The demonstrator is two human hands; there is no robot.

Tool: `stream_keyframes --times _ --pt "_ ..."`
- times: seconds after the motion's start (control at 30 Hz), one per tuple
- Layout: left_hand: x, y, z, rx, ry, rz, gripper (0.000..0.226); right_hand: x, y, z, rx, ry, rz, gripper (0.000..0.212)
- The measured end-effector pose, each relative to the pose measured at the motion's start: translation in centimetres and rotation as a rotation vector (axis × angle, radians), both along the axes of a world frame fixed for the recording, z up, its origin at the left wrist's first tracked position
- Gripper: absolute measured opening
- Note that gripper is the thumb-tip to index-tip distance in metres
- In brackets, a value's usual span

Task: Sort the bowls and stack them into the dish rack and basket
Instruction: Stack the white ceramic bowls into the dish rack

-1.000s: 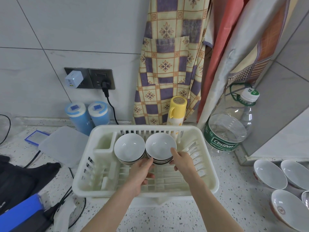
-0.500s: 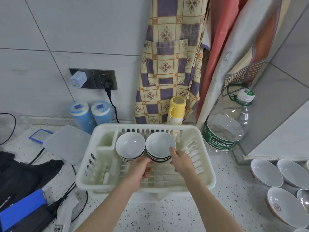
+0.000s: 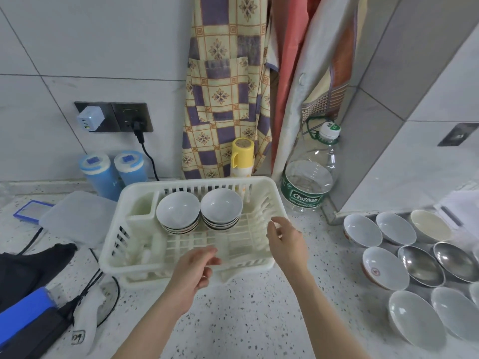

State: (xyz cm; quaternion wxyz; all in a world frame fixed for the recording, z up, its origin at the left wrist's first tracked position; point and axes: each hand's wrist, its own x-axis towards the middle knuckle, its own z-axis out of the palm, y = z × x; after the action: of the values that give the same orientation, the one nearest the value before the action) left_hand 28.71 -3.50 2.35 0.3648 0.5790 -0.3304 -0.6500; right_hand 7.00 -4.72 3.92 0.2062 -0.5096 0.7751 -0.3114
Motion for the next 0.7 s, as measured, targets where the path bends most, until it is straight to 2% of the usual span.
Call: stream_keyframes --times 0.17,0.3,0.47,0.57,0.7 --pt "-5.3 3.1 -0.5 0.018 0.001 -0.106 0.020 -4.2 4.1 -0.9 -0.018 -0.133 -0.042 0.027" --pt "-11.2 6.3 -1.8 0.074 -0.014 -0.159 0.017 -8.6 6.2 -1.0 -0.081 -0.131 -0.045 0.027" --pt "-20.5 10.0 -3.9 0.165 -0.088 -0.244 0.016 -16.6 8.5 -1.9 -0.010 -0.223 0.005 0.026" --pt "-26.4 12.1 -4.9 0.225 -0.137 -0.342 0.026 -22.4 10.2 -3.0 0.007 -0.282 -0.006 0.024" --pt "-32.9 14.5 -5.9 0.268 -0.183 -0.418 0.049 -28.8 12.0 -3.6 0.074 -0.306 -0.067 0.019"
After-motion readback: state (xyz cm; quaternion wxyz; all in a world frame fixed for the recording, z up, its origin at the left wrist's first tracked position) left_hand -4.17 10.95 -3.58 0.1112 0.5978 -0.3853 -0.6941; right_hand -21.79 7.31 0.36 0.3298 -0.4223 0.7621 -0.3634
